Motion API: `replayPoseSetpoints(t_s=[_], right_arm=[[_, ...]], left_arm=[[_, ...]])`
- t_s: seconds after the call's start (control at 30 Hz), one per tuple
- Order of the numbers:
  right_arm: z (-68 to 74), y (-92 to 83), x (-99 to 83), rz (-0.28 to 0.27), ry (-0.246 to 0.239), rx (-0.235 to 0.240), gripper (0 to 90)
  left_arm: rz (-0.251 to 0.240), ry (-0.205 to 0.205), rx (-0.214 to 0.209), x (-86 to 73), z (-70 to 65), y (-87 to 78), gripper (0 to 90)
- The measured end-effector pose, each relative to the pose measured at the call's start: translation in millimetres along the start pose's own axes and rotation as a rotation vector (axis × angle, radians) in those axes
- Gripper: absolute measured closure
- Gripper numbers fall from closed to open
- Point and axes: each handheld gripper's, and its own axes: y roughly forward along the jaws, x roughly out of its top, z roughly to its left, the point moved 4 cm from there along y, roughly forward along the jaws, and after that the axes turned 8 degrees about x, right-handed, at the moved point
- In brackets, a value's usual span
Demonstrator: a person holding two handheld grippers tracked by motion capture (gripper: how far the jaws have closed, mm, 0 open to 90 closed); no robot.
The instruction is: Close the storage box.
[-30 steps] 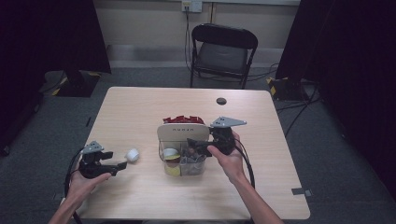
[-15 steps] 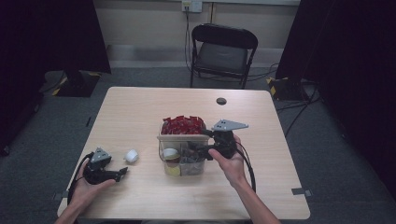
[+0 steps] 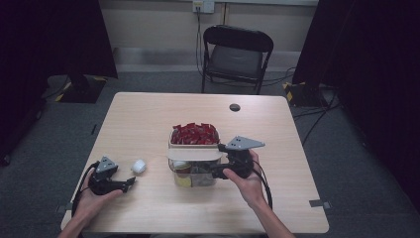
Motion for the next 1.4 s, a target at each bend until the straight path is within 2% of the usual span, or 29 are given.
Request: replayPoseSetpoints(t_s=[0.13, 0.17, 0.2, 0.27, 0.57, 0.67, 0.7, 0.8, 0.93, 1.0, 1.13, 1.3, 1.37, 1.4], right_arm=[[0.6, -5.0, -2.3, -0.014, -0.005, -0.036, 16.2], [0.0, -6.3, -4.7, 0.0, 0.013, -0.036, 12.8], [-0.9, -7.6, -7.7, 0.006, 0.023, -0.032, 15.1], [-3.6, -10.0, -14.7, 0.025, 0.028, -0.045, 14.3], [-22.1, -24.4, -35.5, 0.05, 0.085, -0.101, 14.2], [-29.5, -31.0, -42.6, 0.055, 0.106, -0.131, 14.2], [-36.4, -36.3, -48.6, 0.06, 0.122, -0.155, 14.1], [-44.8, -42.7, -55.7, 0.064, 0.141, -0.178, 14.0], [-65.1, -57.4, -71.5, 0.07, 0.198, -0.24, 14.0], [-75.9, -63.8, -80.3, 0.08, 0.229, -0.27, 14.0], [-97.9, -73.0, -104.2, 0.137, 0.283, -0.352, 14.1], [-118.0, -76.6, -130.8, 0.219, 0.348, -0.443, 14.4], [-123.0, -77.6, -138.2, 0.231, 0.356, -0.488, 13.7], [-124.5, -77.8, -141.1, 0.231, 0.334, -0.514, 13.7]], left_arm=[[0.002, -0.001, 0.003, 0.4, 0.4, 0.3, 13.1], [0.002, -0.001, 0.003, 0.4, 0.4, 0.3, 13.1], [0.001, -0.002, 0.001, 0.5, 0.3, 0.5, 13.1], [0.0, -0.008, 0.003, 0.9, 0.3, 1.0, 13.0], [0.001, -0.008, 0.007, 1.2, 0.4, 1.2, 12.8], [0.001, -0.008, 0.007, 1.3, 0.5, 1.5, 12.6], [0.001, -0.008, 0.006, 1.3, 0.5, 1.6, 12.3], [0.003, -0.003, 0.008, 1.4, 1.0, 1.6, 12.1], [0.007, -0.003, 0.011, 1.6, 1.7, 2.3, 10.7], [0.005, -0.017, 0.012, 1.8, 1.0, 2.9, 9.5], [0.008, -0.017, 0.014, 1.8, 1.2, 3.0, 8.7], [0.007, -0.018, 0.014, 1.8, 1.2, 3.0, 8.8], [0.007, -0.017, 0.014, 1.7, 1.2, 3.0, 8.7], [0.008, -0.018, 0.016, 1.7, 1.4, 3.1, 8.7]])
